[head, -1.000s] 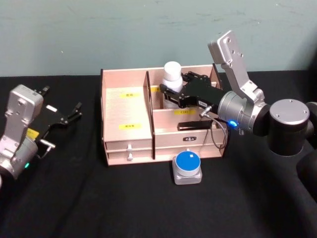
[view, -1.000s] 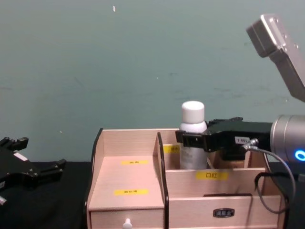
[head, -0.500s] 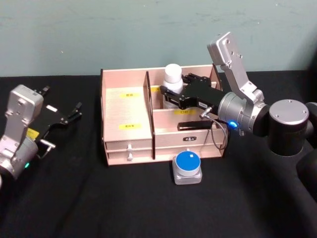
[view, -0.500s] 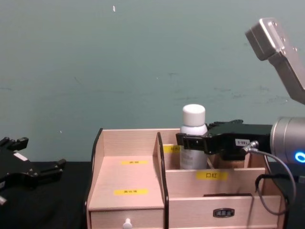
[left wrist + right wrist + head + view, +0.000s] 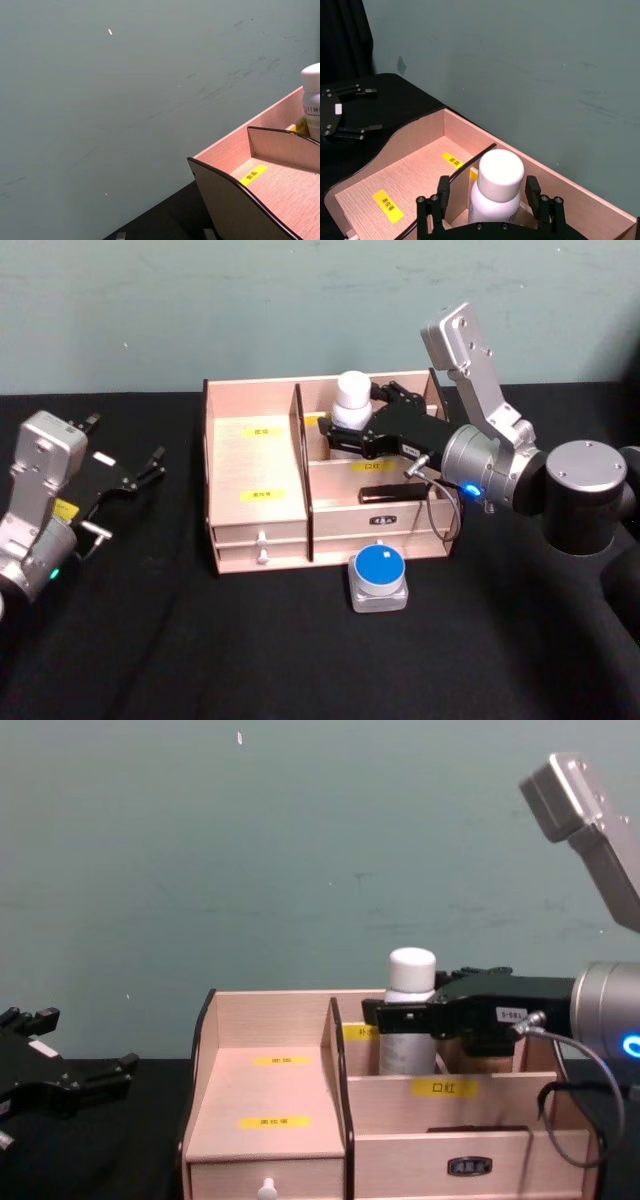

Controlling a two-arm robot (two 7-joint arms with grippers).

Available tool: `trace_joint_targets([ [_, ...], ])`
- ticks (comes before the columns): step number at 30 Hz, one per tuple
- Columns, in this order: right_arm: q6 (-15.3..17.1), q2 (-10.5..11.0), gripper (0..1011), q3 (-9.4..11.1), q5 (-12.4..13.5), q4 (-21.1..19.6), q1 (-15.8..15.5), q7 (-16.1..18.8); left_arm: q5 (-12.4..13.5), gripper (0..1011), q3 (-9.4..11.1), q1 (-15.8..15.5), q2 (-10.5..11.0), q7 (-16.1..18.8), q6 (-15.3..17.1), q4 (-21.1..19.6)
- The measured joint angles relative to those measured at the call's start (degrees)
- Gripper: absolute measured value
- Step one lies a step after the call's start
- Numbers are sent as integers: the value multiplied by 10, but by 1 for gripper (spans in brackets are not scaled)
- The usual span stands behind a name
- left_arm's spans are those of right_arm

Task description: Pick up the facial cleanser and watermelon frost from the table and place them into the tiered storage box.

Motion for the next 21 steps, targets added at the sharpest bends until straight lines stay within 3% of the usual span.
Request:
trace_joint_targets([
  [8,11,20,1003,9,1,-50,-13,-7,0,1001,0,0,0,0,0,0],
  [11,25,34,1002,17,2,-91,-28,-15,0,1001,0,0,0,0,0,0],
  [15,57,57,1002,27,4,-161,-61,-27,0,1001,0,0,0,0,0,0],
  [21,126,99,1002,47,2,-293,-153,-58,0,1001,0,0,0,0,0,0],
])
